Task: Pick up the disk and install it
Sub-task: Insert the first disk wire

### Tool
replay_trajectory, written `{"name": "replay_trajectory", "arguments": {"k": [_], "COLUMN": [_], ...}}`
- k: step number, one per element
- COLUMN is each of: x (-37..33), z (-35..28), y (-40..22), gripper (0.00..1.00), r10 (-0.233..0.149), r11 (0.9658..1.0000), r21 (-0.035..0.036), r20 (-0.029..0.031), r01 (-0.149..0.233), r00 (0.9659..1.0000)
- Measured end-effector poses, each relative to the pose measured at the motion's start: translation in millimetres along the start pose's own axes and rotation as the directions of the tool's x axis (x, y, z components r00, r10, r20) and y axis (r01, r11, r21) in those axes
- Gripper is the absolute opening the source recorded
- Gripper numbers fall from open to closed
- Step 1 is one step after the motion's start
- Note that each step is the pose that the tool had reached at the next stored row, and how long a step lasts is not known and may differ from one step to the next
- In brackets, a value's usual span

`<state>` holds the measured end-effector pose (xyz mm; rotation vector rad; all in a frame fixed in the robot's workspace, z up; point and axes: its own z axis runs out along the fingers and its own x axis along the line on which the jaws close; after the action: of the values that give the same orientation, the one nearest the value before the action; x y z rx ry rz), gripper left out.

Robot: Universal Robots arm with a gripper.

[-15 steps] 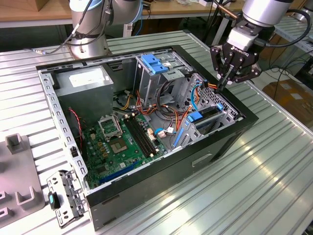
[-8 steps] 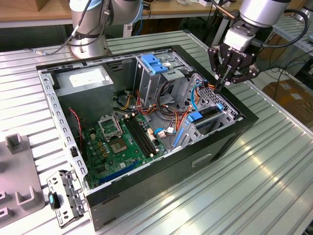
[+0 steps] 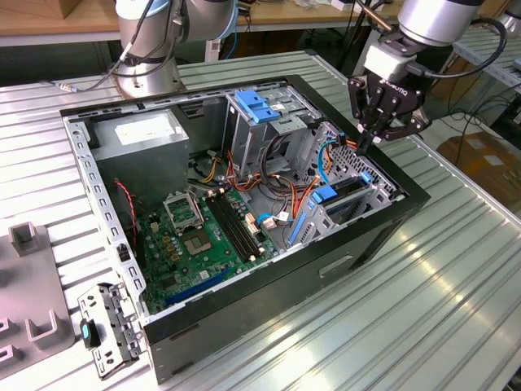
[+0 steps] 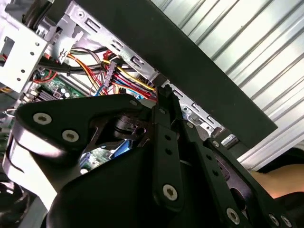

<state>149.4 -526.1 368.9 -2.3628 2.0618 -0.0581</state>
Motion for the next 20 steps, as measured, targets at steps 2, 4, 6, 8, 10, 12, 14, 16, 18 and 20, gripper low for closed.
{"name": "replay_trajectory", "arguments": {"k": [2, 4, 6, 8, 10, 12, 14, 16, 18, 20], "x": [-0.7, -1.4, -2.1, -2.3, -2.6, 0.0, 4.1, 6.0, 6.0, 7.0], "z": [0.1, 0.2, 0.8, 1.7, 3.5, 5.3, 6.5, 7.5, 8.7, 9.3], "y": [5.0, 10.2, 15.6, 16.9, 19.1, 20.0, 20.8, 21.2, 21.4, 22.4], "gripper": [0.16, 0.16, 0.16, 0.16, 0.16, 0.16, 0.16, 0.16, 0.16, 0.16], "r10": [0.005, 0.005, 0.008, 0.016, 0.026, 0.029, 0.031, 0.035, 0.066, 0.068], "r11": [1.0, 1.0, 1.0, 0.9999, 0.9997, 0.9996, 0.9995, 0.9994, 0.9978, 0.9977], "r21": [-0.0002, -0.0002, -0.0002, -0.0003, -0.0006, -0.0006, -0.0007, -0.0007, -0.0015, -0.0016], "r20": [-0.0002, -0.0001, -0.0002, -0.0003, -0.001, -0.0009, -0.001, -0.0009, -0.0018, -0.0022], "r01": [-0.005, -0.005, -0.008, -0.016, -0.026, -0.029, -0.031, -0.035, -0.066, -0.068], "r00": [1.0, 1.0, 1.0, 0.9999, 0.9997, 0.9996, 0.9995, 0.9994, 0.9978, 0.9977]}}
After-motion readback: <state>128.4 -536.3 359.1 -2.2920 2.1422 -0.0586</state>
